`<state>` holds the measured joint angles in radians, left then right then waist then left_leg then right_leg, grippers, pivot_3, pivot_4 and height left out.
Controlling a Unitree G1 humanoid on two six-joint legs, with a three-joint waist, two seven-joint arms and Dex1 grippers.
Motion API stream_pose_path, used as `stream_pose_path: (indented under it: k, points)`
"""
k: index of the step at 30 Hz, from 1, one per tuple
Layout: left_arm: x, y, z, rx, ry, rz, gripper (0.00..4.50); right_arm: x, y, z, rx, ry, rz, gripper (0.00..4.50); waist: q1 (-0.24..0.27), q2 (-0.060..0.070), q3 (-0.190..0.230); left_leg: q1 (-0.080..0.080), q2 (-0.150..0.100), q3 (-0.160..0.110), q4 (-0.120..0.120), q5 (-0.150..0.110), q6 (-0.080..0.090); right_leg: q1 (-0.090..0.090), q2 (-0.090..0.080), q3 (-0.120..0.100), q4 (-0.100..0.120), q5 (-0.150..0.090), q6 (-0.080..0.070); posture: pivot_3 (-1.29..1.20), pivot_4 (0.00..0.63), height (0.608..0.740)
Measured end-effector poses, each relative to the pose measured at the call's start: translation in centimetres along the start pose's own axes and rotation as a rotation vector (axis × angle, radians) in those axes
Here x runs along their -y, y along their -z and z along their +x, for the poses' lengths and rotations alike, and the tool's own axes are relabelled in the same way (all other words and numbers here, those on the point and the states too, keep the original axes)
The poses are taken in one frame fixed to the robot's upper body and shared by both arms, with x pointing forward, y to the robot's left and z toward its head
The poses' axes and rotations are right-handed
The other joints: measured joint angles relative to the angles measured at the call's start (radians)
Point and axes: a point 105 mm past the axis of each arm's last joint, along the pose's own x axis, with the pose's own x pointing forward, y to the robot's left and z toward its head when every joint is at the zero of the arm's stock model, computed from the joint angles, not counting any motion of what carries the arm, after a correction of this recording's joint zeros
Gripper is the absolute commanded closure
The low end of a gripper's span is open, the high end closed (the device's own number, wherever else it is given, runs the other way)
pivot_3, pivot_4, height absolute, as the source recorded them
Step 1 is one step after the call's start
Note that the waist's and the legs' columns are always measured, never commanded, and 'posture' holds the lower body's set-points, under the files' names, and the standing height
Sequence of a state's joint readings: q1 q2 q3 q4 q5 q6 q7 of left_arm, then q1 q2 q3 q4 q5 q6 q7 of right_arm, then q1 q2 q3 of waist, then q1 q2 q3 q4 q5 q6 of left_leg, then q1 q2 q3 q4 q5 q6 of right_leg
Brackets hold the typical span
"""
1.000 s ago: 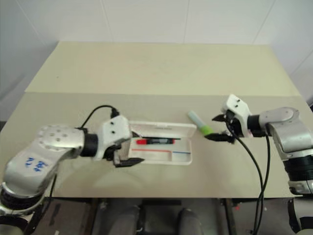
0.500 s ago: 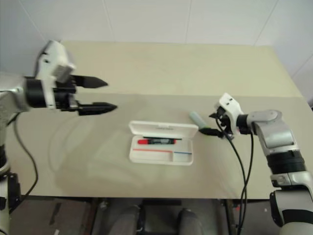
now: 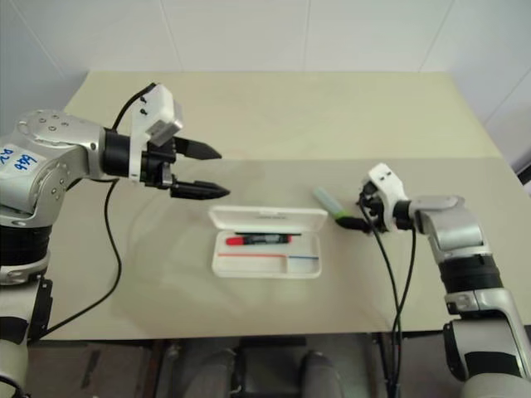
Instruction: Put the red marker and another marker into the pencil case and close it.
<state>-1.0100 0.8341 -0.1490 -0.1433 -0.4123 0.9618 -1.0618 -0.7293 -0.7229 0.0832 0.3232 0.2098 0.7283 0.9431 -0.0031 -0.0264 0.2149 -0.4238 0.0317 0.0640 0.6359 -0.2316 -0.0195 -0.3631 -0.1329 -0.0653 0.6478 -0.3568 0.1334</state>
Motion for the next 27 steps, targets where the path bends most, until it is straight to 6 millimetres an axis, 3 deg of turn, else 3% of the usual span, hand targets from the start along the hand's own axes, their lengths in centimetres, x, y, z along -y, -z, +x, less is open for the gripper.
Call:
stream_pose_path:
  k: [3,10,14,18,22,25,27]
  points:
    - [-0.1,0.0,-0.2,-0.005,-0.007,0.001,0.24,-0.1,-0.1,0.2,0.004,0.006,0.015,0.95,0.0,0.0,0.0,0.0,0.0,0.0,0.0,0.0,0.0,0.0,0.0,0.0,0.0,0.0,0.0,0.0,0.15,0.74]
    - [-0.1,0.1,-0.3,-0.011,-0.017,0.004,0.24,0.0,0.0,0.4,-0.001,0.033,0.014,3.42,-0.001,0.0,0.0,0.0,0.0,0.0,0.0,0.0,0.0,0.0,0.0,0.001,0.0,0.0,0.0,0.0,0.15,0.74]
    - [-0.2,0.3,-0.6,-0.02,-0.026,0.001,0.24,-0.9,-0.8,-0.1,0.028,-0.033,-0.018,3.41,0.0,0.0,0.0,0.0,0.0,0.001,0.0,0.0,0.0,-0.003,0.0,0.002,0.002,0.0,0.0,0.0,0.15,0.74]
    - [-0.3,0.4,-0.8,-0.024,-0.033,0.0,0.24,-2.1,-4.1,-2.2,0.157,-0.123,-0.082,3.41,0.001,0.0,0.0,-0.001,0.0,0.002,0.0,0.0,0.0,-0.004,0.0,0.003,0.002,0.0,0.0,0.0,0.15,0.74]
    - [-0.3,0.6,-1.1,-0.022,-0.035,0.004,0.24,-2.8,-8.8,-5.3,0.347,-0.199,-0.091,3.41,0.0,0.0,0.0,-0.001,0.0,0.003,0.0,0.0,0.0,-0.005,0.0,0.003,0.003,0.0,0.0,0.0,0.15,0.74]
    - [-0.2,0.8,-1.1,-0.021,-0.027,0.006,0.24,-5.1,-12.6,-8.1,0.49,-0.322,-0.143,3.41,0.0,0.0,0.0,-0.001,0.001,0.003,-0.002,0.0,0.0,-0.006,0.001,0.004,0.004,0.0,0.0,0.0,0.15,0.74]
    - [-0.1,1.0,-1.2,-0.025,-0.021,0.016,0.24,-7.6,-13.2,-9.2,0.508,-0.437,-0.203,3.41,0.001,0.0,0.0,-0.001,0.001,0.003,-0.002,0.0,0.0,-0.006,0.001,0.004,0.003,0.0,0.0,0.0,0.15,0.74]
